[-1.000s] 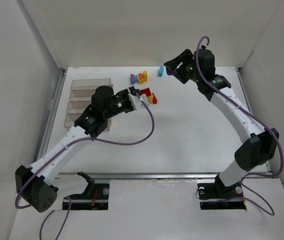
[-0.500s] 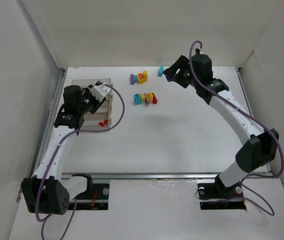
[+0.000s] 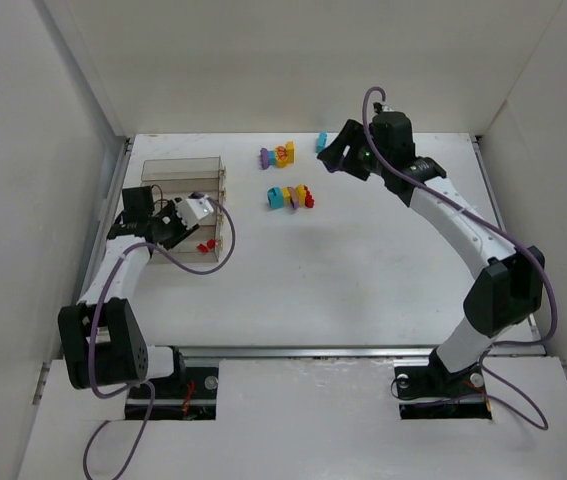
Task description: Sort the legos into containers by color
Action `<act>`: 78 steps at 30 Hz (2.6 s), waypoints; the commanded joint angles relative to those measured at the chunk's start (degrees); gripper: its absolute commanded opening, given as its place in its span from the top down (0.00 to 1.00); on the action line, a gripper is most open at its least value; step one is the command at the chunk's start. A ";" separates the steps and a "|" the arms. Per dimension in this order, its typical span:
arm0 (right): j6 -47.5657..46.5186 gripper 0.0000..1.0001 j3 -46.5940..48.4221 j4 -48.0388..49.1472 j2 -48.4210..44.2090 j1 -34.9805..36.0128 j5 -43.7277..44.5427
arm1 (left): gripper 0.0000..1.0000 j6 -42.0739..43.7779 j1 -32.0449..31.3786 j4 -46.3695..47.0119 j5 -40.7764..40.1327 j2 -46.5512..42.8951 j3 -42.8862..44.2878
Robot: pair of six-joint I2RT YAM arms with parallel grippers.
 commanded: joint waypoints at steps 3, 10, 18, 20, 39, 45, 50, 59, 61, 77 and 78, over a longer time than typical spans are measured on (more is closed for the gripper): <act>-1.84 0.89 1.62 2.79 -0.80 0.16 -1.52 | 1.00 5.04 0.48 0.81 2.54 2.36 -0.07; -1.84 0.89 1.62 2.26 -0.81 0.16 -0.90 | 0.81 8.38 0.48 -1.47 1.84 2.36 -1.74; -2.36 0.89 2.15 2.26 -0.81 0.16 -0.90 | 0.44 9.53 0.48 -4.39 0.62 1.75 -1.13; -2.37 0.89 2.77 2.26 -0.81 0.16 -0.90 | 0.42 8.92 0.48 -2.46 0.08 1.75 -1.13; -25.21 0.89 10.15 7.36 0.96 0.77 -41.67 | 0.19 -10.24 -16.65 8.44 20.45 -7.04 14.87; -28.83 0.89 9.01 7.36 -1.15 0.77 -48.53 | 0.00 -12.70 -25.08 22.14 19.78 -11.17 12.14; -28.83 0.89 7.86 6.84 -2.21 3.23 -46.27 | 0.00 -11.65 -33.08 29.36 11.69 -8.37 12.67; -26.63 0.89 8.48 6.83 -3.26 6.31 -43.01 | 0.00 -10.50 -39.94 36.03 6.07 -5.29 12.67; -26.63 0.89 8.48 7.36 -3.27 7.45 -42.21 | 0.00 -11.12 -39.95 37.54 3.87 -4.76 12.67; -26.10 0.89 8.48 7.36 -4.85 7.45 -39.92 | 0.60 -11.74 -40.47 37.02 2.45 -5.81 12.14; -26.10 0.86 8.48 7.36 -4.85 7.45 -39.93 | 0.69 -11.74 -40.47 37.02 2.45 -5.81 12.14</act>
